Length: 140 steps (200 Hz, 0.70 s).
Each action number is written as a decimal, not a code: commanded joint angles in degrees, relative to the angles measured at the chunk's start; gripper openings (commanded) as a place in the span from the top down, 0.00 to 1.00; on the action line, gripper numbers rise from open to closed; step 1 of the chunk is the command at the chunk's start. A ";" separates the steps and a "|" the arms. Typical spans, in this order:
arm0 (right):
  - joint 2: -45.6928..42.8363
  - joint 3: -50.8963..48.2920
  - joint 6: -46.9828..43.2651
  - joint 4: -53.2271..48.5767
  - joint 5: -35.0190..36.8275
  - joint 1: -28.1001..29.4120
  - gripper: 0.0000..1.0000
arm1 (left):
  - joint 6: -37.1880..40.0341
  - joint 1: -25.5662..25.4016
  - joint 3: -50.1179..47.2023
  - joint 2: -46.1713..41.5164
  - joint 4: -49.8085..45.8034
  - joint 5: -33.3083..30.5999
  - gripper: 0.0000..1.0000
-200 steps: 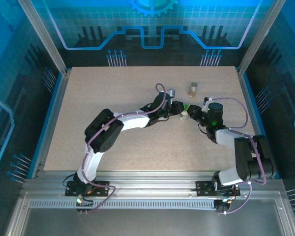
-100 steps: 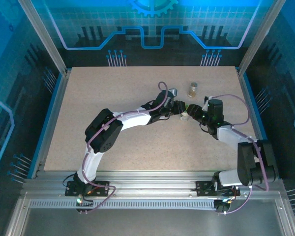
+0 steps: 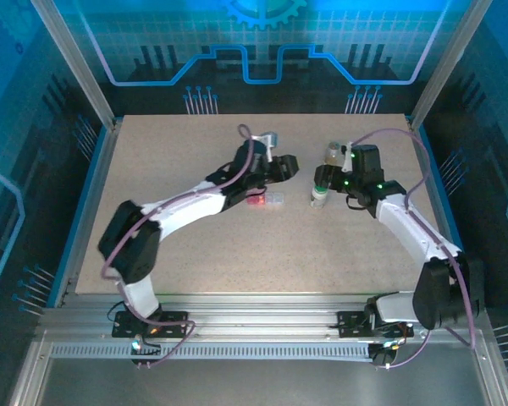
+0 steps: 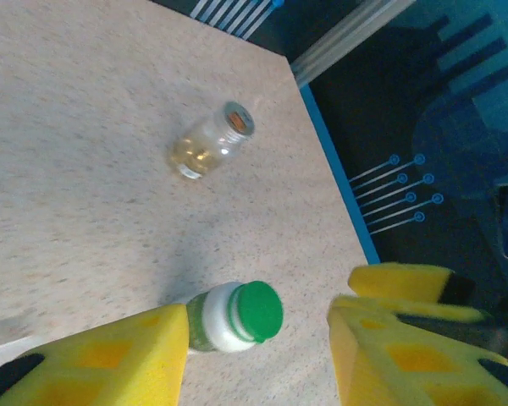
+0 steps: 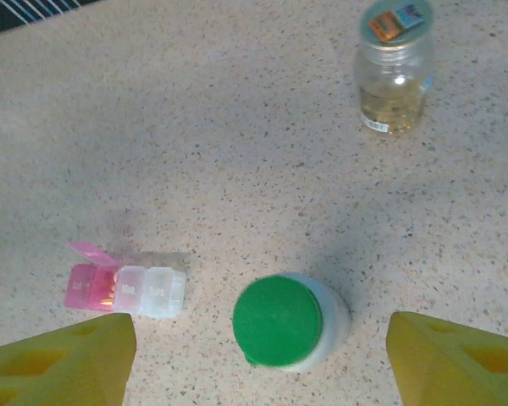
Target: Sort the pills into containers
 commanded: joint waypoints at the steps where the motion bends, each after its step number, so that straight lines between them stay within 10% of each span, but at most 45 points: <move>1: 4.62 3.20 -4.74 -7.70 7.09 2.44 0.20 | 4.59 1.42 -7.10 -5.96 -1.03 -3.58 0.48; 48: 12.80 6.32 -5.63 -8.34 13.59 6.36 0.17 | 10.07 2.71 -19.52 -18.49 -2.84 -7.68 0.29; 140: 23.56 13.66 -4.38 -11.70 14.32 7.04 0.43 | 11.43 5.16 -26.43 -23.75 -1.37 -7.55 0.27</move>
